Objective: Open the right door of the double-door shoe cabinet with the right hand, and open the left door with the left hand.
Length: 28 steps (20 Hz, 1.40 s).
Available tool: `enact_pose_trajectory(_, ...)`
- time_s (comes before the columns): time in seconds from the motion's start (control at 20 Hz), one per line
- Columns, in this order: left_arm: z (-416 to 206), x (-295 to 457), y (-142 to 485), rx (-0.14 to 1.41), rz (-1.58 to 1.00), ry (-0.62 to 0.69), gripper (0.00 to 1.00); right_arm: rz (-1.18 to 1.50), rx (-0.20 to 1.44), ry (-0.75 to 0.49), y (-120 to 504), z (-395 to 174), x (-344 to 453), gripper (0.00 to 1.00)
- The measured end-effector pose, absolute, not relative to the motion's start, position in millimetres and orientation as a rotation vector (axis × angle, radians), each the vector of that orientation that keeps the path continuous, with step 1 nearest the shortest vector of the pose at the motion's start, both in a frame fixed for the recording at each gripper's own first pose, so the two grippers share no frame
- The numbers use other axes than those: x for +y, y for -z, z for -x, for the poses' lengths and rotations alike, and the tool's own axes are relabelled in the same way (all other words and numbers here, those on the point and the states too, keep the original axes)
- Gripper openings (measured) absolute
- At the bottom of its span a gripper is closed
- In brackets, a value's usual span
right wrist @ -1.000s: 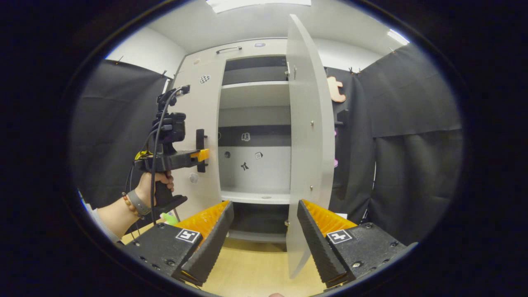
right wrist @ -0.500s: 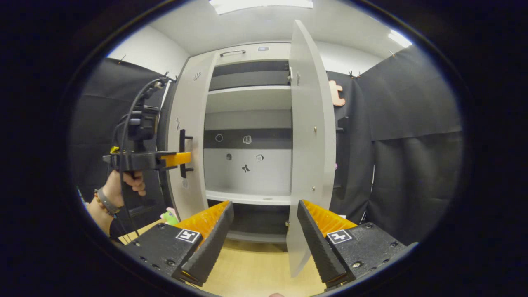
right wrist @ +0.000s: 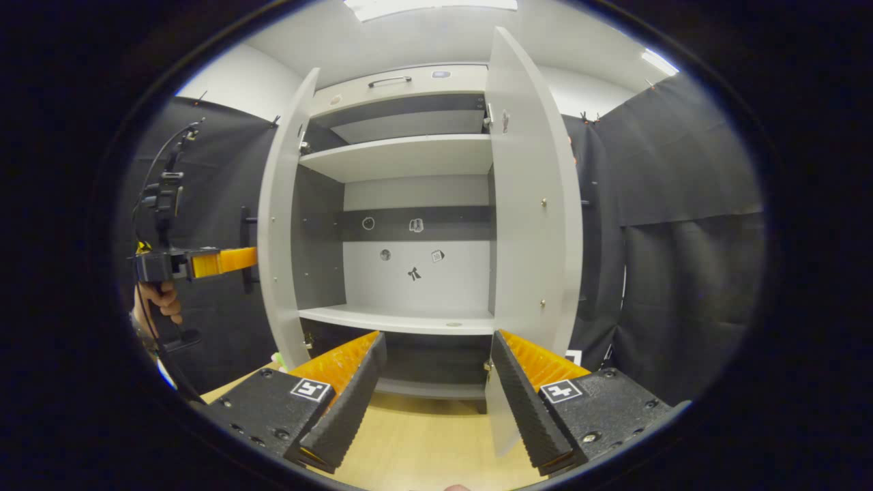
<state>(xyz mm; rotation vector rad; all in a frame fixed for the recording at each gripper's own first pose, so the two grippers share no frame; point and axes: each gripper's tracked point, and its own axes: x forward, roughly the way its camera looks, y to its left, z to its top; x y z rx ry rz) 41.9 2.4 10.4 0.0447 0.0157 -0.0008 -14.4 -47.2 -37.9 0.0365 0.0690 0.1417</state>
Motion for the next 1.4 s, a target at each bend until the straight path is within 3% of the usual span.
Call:
enact_pose_trajectory(0.75, -23.1, 97.8, -11.9, 0.019, -0.006, -0.116, 0.01, -0.033, 0.072, -0.178, 40.0, -2.7, -7.8, 0.96)
enact_pose_trajectory(1.15, -29.0, 113.6, -11.6, 0.001, 0.055, 0.001, 0.00, -0.019, 0.077, -0.167, 38.1, 0.1, -5.1, 0.96)
enact_pose_trajectory(1.4, -3.7, 114.0, -1.4, 0.002, 0.017, -0.029, 0.04, -0.013, 0.076, -0.158, 38.3, 2.3, -3.2, 0.96)
